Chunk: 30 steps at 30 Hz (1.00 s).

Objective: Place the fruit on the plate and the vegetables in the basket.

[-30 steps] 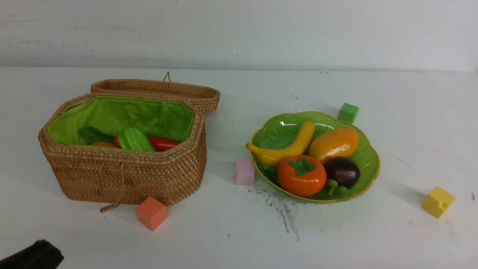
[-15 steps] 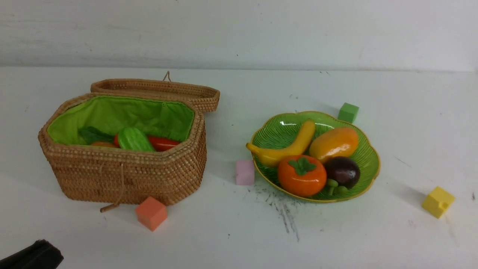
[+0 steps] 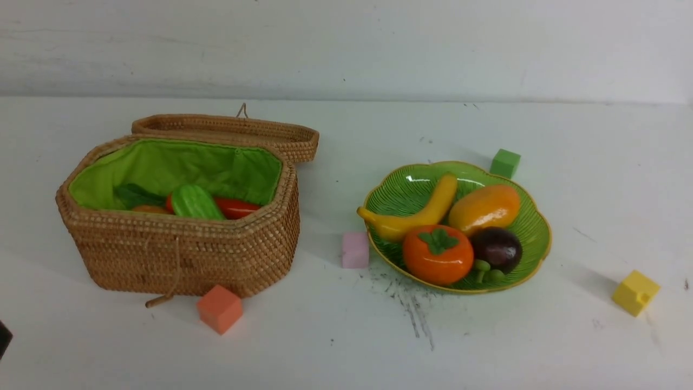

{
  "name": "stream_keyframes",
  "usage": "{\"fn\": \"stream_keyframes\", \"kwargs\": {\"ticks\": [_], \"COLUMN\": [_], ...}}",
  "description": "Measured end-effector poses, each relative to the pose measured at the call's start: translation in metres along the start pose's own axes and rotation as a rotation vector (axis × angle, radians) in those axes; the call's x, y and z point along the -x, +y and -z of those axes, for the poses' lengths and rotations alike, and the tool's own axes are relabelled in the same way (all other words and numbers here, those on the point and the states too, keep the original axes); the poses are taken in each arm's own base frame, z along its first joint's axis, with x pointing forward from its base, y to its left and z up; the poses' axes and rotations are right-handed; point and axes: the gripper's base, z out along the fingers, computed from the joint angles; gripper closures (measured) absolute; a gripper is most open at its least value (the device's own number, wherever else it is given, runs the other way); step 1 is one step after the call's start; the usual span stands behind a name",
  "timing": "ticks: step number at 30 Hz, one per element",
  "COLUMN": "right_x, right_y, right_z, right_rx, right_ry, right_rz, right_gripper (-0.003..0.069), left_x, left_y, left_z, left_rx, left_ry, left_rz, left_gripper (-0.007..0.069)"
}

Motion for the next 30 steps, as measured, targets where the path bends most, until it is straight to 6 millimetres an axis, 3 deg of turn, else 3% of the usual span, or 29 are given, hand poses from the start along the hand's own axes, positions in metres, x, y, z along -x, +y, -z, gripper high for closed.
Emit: {"fn": "stream_keyframes", "kwargs": {"ticks": [4, 9, 30], "right_x": [0.000, 0.000, 0.000], "right_y": [0.000, 0.000, 0.000], "right_z": [0.000, 0.000, 0.000], "right_rx": [0.000, 0.000, 0.000], "right_ry": [-0.001, -0.001, -0.001], "right_rz": [0.000, 0.000, 0.000], "right_gripper": [0.0654, 0.0652, 0.0636], "left_x": [-0.036, -0.062, -0.062], "left_y": [0.010, 0.012, 0.011], "left_z": [0.000, 0.006, 0.006], "left_rx": [0.109, 0.141, 0.135], "left_ry": [0.126, 0.388, 0.393], "left_rz": [0.032, 0.106, 0.166], "left_gripper": [0.0638, 0.0638, 0.0638]}}
